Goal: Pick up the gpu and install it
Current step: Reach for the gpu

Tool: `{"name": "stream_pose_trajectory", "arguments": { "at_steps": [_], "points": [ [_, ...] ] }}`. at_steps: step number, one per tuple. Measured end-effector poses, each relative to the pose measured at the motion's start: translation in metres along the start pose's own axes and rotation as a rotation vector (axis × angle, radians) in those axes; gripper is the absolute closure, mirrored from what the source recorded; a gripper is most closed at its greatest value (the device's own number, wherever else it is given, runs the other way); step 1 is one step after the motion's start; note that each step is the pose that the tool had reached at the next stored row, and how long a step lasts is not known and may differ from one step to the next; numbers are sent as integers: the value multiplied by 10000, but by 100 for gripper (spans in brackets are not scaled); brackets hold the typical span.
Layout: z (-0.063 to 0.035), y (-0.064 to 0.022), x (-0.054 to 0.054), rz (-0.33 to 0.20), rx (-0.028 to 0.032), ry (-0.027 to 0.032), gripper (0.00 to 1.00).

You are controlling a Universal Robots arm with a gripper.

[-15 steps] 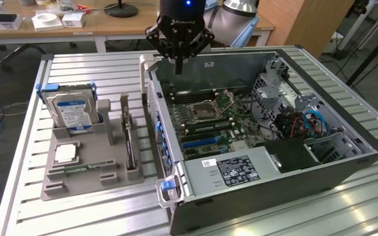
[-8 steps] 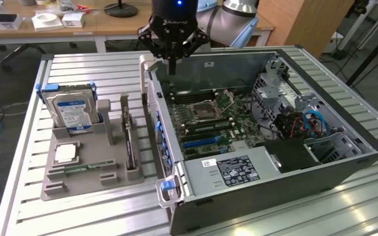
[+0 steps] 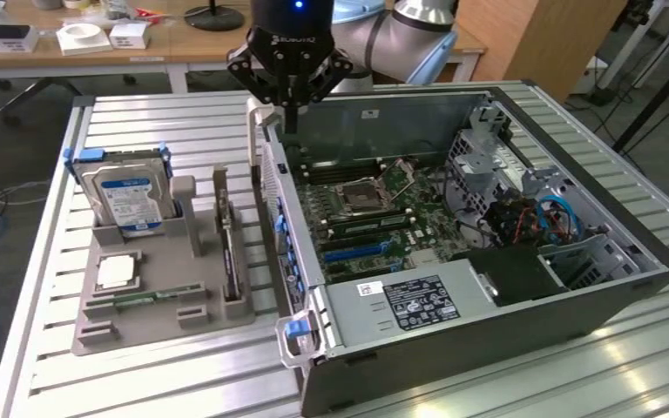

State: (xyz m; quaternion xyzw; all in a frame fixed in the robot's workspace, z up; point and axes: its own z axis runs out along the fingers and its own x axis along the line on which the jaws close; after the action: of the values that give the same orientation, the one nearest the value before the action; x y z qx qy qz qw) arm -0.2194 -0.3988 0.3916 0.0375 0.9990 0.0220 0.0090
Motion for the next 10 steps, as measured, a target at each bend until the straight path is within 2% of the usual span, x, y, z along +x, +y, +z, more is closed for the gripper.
{"name": "stream_pose_trajectory", "arguments": {
  "at_steps": [10],
  "points": [
    [0,-15,205,1,2,25,90]
  ]
}}
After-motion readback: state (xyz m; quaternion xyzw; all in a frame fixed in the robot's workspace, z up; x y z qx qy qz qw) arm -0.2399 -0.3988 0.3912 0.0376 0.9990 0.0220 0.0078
